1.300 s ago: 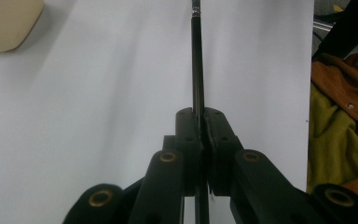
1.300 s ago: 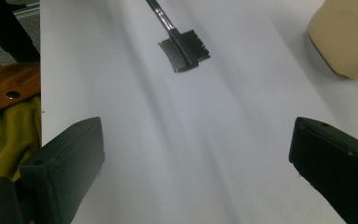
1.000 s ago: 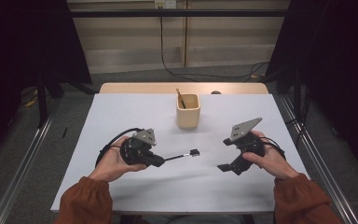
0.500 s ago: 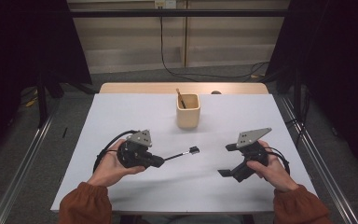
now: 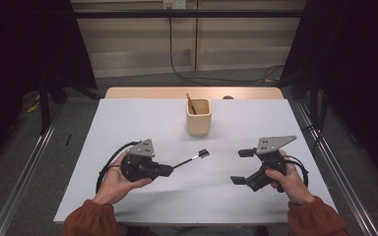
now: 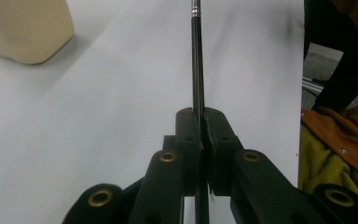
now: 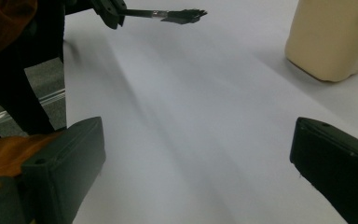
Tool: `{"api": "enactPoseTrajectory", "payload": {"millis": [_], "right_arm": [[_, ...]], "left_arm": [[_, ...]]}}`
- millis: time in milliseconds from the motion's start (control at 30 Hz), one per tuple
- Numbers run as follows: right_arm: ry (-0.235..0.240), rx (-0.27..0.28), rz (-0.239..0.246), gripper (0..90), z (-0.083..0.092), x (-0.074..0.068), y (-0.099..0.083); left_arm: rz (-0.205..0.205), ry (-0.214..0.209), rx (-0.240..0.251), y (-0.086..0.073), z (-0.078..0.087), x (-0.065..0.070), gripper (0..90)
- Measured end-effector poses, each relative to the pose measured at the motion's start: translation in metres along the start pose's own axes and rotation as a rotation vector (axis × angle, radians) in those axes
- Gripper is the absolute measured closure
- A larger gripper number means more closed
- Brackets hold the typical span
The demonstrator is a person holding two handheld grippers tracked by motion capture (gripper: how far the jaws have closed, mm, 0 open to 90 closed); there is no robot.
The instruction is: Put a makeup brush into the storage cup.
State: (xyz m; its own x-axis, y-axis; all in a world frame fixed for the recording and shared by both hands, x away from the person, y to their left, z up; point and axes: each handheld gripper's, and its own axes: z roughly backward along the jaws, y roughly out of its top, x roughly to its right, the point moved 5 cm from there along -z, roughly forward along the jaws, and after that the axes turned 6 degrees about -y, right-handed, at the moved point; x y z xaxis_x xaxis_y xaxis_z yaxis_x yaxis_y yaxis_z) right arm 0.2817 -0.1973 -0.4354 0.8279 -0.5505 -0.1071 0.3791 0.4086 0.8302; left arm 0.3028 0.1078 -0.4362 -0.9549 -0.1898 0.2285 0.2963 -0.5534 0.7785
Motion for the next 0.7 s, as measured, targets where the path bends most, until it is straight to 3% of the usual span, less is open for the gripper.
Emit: {"api": "enactPoseTrajectory", "payload": {"millis": [233,433,700], "right_arm": [[0.016,-0.006,0.009,3.1,-0.0048,-0.0045,0.0022],[0.013,0.028,0.001,3.1,-0.0033,-0.0046,0.0054],[0.011,0.066,0.005,3.9,-0.0029,-0.0066,0.01]], "left_arm": [[0.003,0.014,0.058,-0.0017,-0.0012,-0.0021,85.4],[0.034,0.009,0.109,0.0009,-0.0006,-0.0021,85.4],[0.007,0.024,0.163,0.0058,-0.0048,0.0007,85.4]]}}
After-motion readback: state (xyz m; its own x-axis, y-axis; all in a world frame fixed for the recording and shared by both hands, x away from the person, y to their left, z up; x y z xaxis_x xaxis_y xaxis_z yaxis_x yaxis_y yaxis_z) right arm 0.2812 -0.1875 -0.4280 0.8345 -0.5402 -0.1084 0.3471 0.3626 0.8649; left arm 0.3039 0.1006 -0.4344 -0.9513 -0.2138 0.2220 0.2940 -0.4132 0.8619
